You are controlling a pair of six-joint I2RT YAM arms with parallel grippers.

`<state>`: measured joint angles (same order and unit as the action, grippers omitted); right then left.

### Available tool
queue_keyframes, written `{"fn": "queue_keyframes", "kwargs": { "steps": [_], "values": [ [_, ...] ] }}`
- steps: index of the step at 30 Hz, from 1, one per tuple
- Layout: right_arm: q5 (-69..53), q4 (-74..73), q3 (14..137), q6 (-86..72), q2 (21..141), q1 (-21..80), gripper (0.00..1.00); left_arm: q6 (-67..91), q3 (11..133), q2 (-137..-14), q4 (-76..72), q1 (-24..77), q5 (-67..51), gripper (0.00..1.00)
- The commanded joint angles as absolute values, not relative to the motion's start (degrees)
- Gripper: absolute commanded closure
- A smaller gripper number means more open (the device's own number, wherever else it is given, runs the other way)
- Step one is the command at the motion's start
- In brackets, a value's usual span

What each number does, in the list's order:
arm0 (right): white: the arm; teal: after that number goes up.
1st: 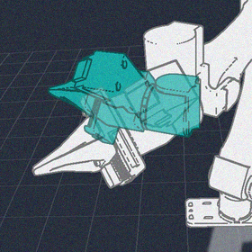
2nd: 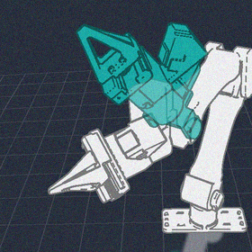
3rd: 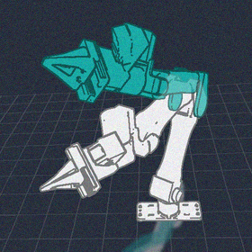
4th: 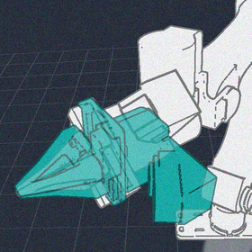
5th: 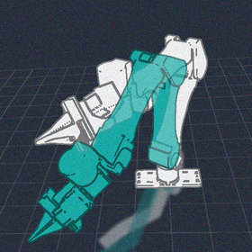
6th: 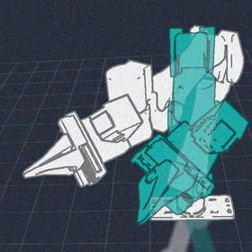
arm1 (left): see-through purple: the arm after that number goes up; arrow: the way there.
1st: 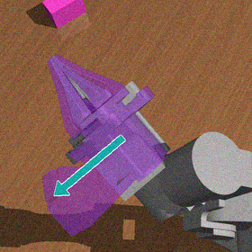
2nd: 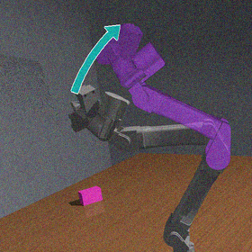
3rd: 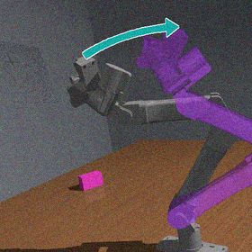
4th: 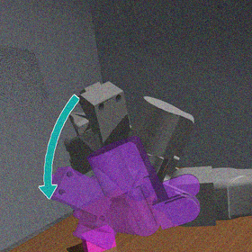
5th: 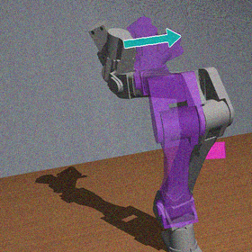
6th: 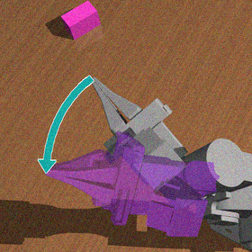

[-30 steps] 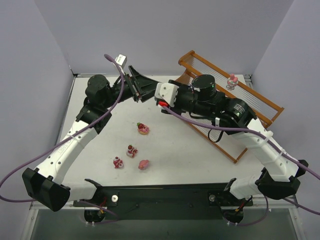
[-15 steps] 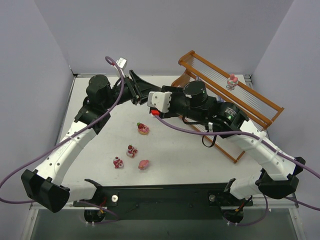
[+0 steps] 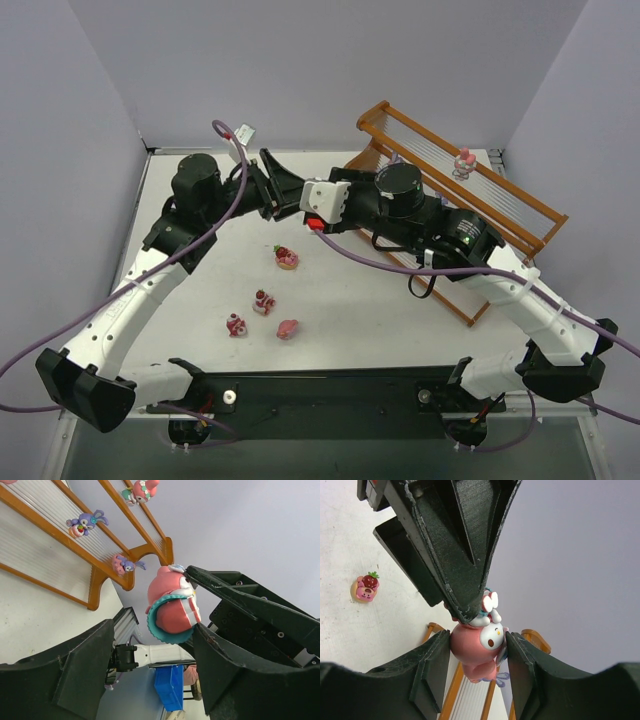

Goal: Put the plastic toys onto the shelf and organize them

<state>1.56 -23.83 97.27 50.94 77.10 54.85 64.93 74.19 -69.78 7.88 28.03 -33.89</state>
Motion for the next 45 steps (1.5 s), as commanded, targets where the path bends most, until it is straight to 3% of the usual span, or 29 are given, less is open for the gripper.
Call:
{"fn": "queue_keyframes", "kwargs": {
  "steps": [1,3,8,20,33,37,41,44,45],
  "values": [
    [2.6,-20.8,97.2,51.4,75.1,55.7,1.0,64.0,75.4,-68.4,7.1,28.1,-33.7,0.29],
    [2.7,-21.1,97.1,51.5,75.3,55.8,1.0,65.0,75.2,-68.3,5.6,28.1,-33.8,0.28],
    [3.2,-21.4,96.8,51.9,75.5,55.8,1.0,65.4,75.1,-67.3,4.0,28.1,-33.7,0.16],
    [1.0,-22.4,96.7,51.3,75.4,55.8,1.0,69.2,74.3,-68.7,-2.8,28.1,-33.9,0.12],
    [0.4,-22.1,96.9,51.1,75.6,55.9,1.0,69.2,73.7,-70.0,-2.9,28.7,-35.0,0.45],
    [0.4,-22.6,97.4,50.4,75.7,55.9,1.0,69.5,73.7,-70.5,-4.2,28.7,-35.5,0.65],
    [1.9,-23.7,99.0,48.3,76.1,56.2,1.0,70.5,73.1,-70.8,-6.1,28.7,-35.9,0.93],
    [2.5,-24.8,99.9,46.7,76.2,56.2,1.0,71.1,72.6,-70.9,-7.7,28.7,-36.2,1.0],
    [2.5,-25.0,100.0,45.7,76.1,56.2,0.92,71.2,72.6,-71.0,-8.0,28.7,-36.2,1.0]
  ]
}}
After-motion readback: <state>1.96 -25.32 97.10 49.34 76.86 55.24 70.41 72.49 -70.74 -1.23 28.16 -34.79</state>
